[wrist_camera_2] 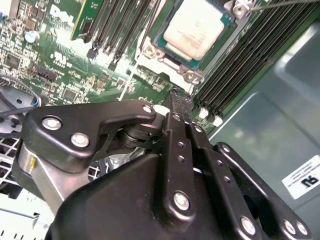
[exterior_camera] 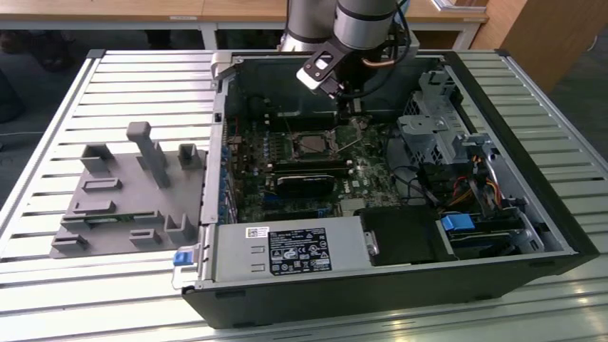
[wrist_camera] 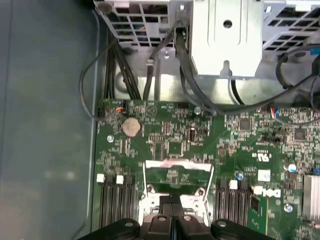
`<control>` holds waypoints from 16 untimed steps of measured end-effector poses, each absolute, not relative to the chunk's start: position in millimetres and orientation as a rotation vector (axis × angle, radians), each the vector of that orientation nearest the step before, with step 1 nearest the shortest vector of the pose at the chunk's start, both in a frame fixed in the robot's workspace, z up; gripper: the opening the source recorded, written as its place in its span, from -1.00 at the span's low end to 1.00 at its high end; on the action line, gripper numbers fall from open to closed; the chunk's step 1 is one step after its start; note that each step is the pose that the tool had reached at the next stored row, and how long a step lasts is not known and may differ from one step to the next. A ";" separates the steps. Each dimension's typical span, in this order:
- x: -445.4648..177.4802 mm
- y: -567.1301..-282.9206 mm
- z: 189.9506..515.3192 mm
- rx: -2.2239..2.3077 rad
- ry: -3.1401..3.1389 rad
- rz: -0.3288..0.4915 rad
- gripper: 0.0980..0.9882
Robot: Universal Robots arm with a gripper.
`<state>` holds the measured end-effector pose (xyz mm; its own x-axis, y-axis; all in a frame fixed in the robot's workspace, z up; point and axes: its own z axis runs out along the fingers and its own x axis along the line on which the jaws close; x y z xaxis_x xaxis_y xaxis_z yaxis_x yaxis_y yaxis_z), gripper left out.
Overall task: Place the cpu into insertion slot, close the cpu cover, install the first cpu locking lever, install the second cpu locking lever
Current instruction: 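Close the cpu cover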
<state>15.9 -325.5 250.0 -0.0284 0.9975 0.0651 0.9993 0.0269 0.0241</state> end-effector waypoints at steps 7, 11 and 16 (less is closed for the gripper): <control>21.2 -325.6 250.0 -2.168 -2.229 -0.097 -0.98; 27.0 -325.6 250.0 -2.168 -2.229 -0.098 -0.98; 35.0 -325.6 250.1 -2.169 -2.229 -0.098 -0.98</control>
<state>35.0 -325.6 250.1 -0.0283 0.9975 0.0653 0.9994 0.0268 0.0239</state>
